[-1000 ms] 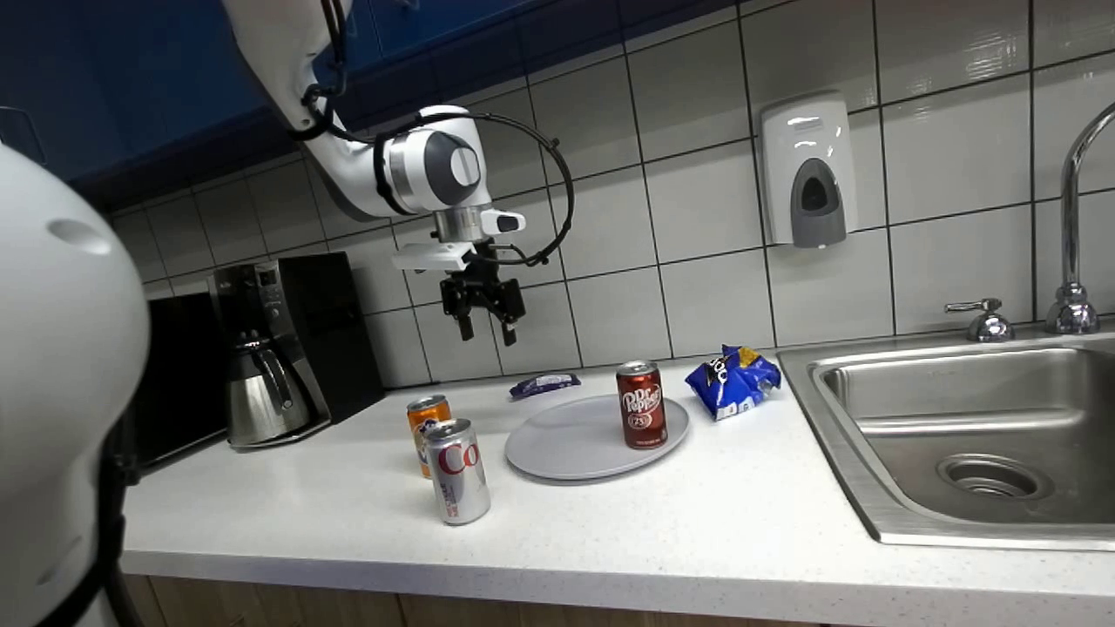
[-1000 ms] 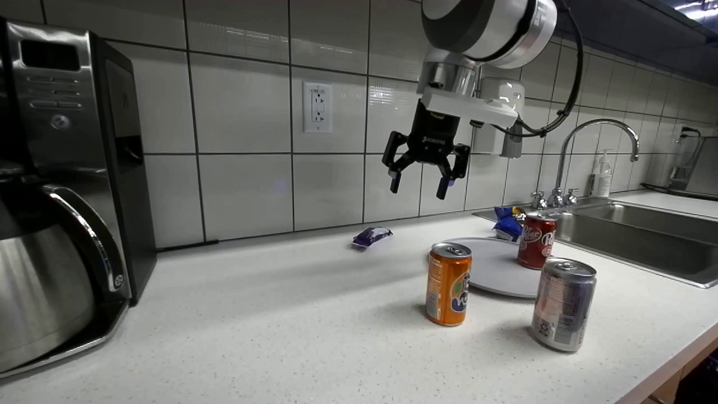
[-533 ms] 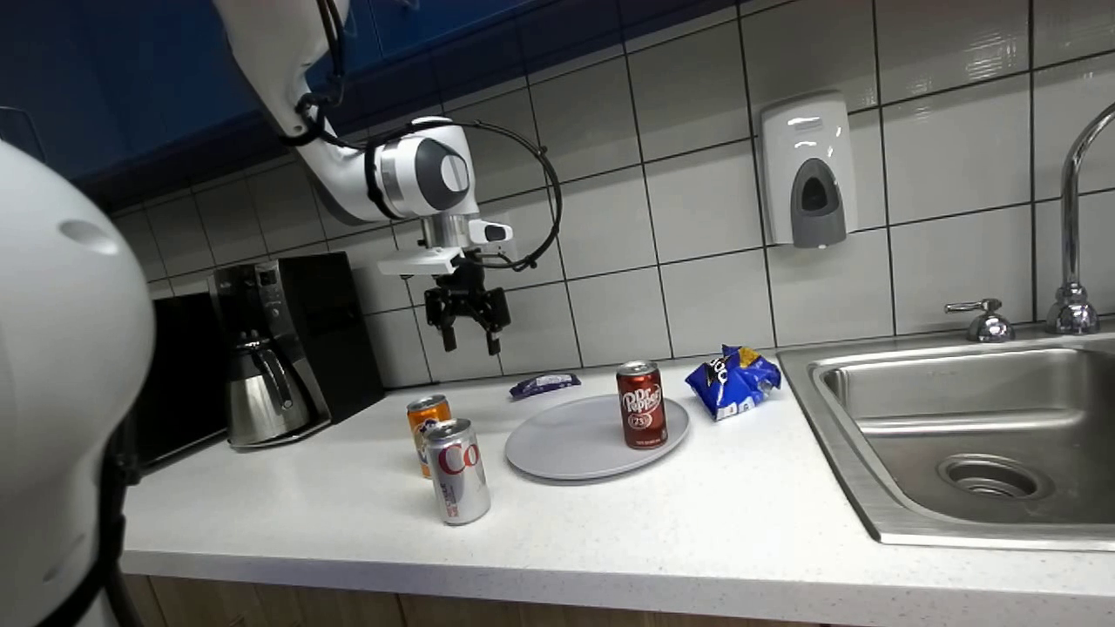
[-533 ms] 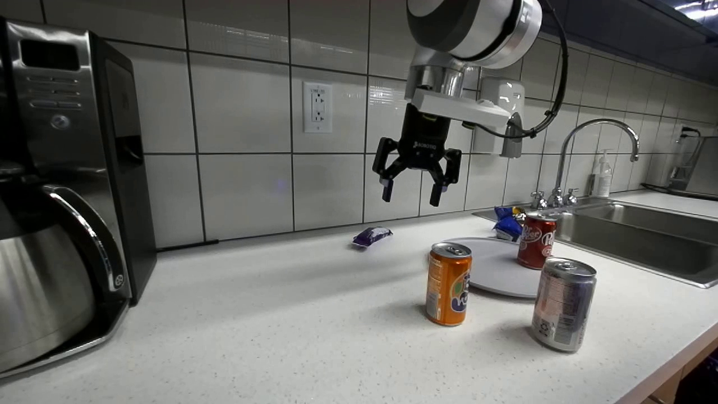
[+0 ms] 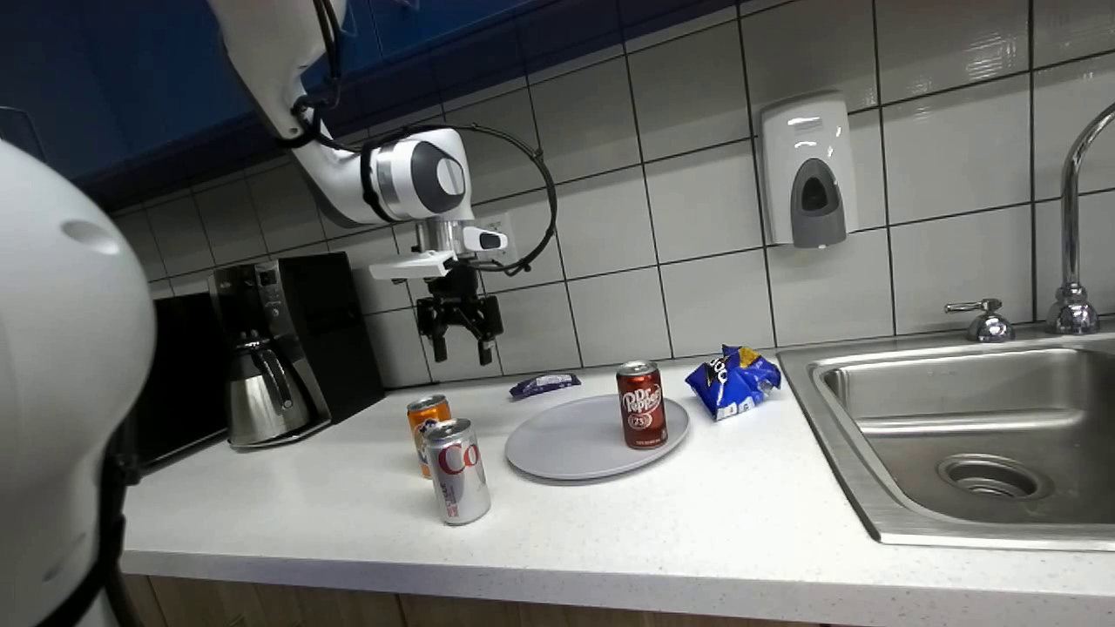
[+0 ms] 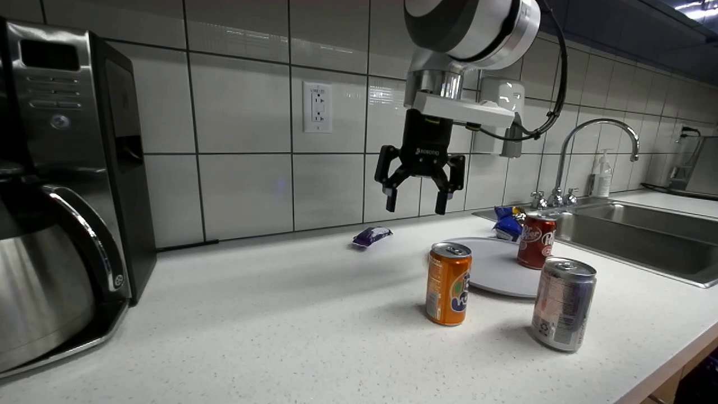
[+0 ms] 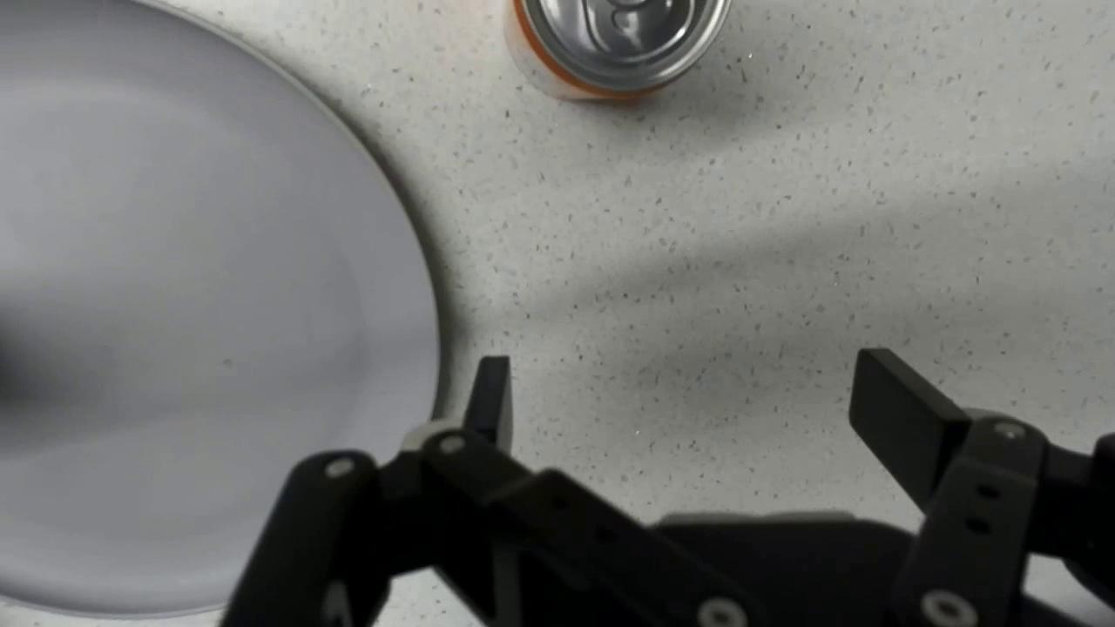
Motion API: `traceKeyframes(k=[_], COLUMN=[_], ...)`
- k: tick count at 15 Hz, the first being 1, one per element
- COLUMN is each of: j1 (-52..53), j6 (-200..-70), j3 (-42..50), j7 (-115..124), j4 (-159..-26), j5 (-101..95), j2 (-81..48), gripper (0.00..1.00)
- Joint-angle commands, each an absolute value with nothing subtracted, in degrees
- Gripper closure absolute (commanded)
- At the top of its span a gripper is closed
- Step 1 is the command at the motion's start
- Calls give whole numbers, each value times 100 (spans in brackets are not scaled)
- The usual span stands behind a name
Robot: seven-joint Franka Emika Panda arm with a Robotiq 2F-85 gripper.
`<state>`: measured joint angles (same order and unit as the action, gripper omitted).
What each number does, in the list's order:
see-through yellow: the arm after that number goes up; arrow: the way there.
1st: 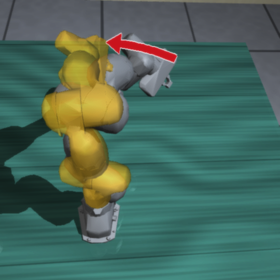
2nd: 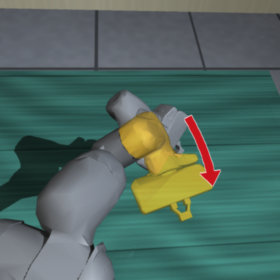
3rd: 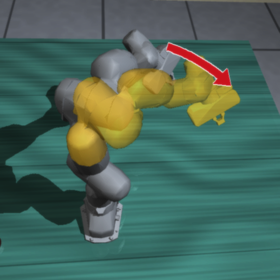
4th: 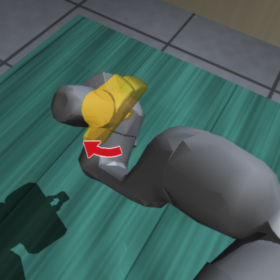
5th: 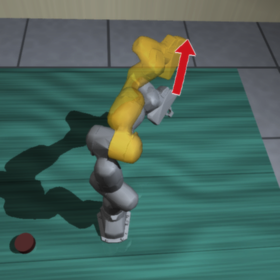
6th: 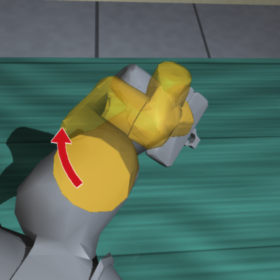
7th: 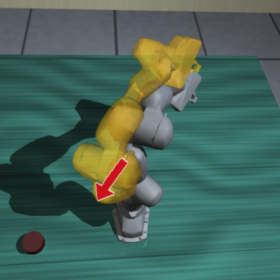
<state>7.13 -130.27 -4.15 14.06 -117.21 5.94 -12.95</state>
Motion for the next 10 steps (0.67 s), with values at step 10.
traceKeyframes(k=[10], j1=[874], j6=[-13169], j3=[-524], j7=[1520], j4=[-12451], j5=[620], j2=[-1032], gripper=[0])
